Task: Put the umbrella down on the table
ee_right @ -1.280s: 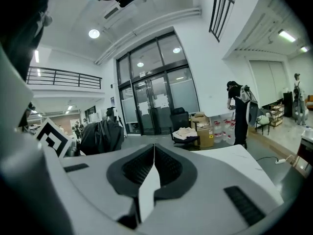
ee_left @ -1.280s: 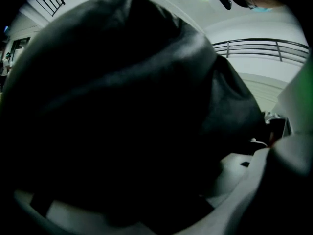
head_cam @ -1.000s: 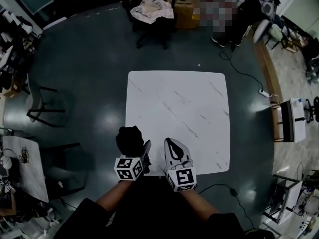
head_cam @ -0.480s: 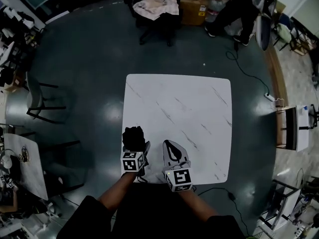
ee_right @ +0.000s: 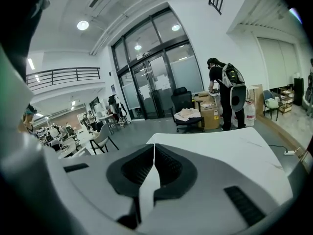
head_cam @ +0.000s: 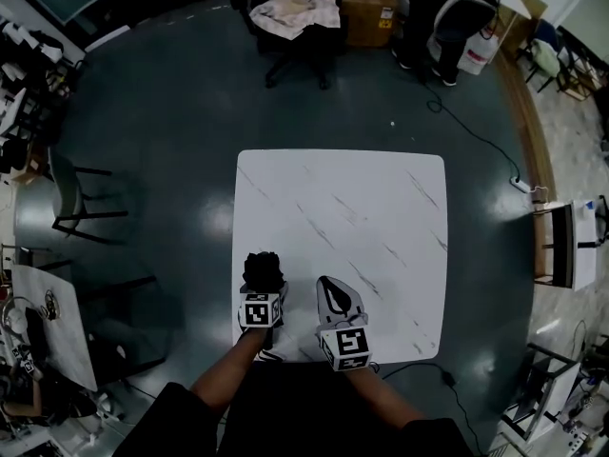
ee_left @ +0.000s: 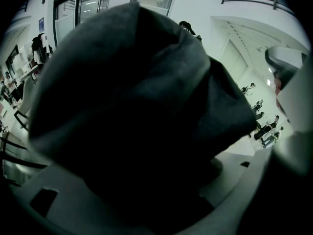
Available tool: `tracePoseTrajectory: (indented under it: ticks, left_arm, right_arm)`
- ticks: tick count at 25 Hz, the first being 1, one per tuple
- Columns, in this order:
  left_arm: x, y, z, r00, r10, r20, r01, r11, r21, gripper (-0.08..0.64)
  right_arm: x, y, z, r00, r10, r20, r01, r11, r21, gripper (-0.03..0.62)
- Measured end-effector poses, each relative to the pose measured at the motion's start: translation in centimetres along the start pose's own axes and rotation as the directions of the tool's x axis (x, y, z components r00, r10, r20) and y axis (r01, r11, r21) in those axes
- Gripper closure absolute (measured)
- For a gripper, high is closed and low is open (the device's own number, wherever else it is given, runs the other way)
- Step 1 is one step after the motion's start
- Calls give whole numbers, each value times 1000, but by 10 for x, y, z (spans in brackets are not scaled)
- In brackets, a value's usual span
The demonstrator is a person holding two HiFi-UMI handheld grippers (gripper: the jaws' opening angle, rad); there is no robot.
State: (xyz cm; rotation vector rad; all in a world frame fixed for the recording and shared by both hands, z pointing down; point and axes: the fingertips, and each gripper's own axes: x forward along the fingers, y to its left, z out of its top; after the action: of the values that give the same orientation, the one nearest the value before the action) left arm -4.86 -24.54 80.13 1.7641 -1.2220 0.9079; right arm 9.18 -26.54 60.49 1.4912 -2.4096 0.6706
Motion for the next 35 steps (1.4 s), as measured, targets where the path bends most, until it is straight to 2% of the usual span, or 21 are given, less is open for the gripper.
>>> tracePoseTrajectory:
  ticks: [9,18,23,29,35]
  left_arm:
    - [20,14,-25,994,32,-102,-31,999,19,199]
    - [31,20,-31,990,43,-131,-43,999,2,196]
    - [28,13,-28,991,2,-132,-4,1000,-17,173]
    - [13,5,-19,994,-47,-94,44,998,-40,160]
    - [-20,-6,-3,996,-81,22,81,997,6,160]
  right_arm:
    - [10,-1,-21,999,20,-51,-19,1000,4,574]
    - [11,-5,-37,996,17,-83,-17,1000,3,574]
    - [9,0,-35,996,25,-85,-25,1000,-7,574]
    - [-1,8,-31,997,12,-75,-13,1000,-13,574]
    - [-19,27,-27,999,-4,-46,3,1000,-25,574]
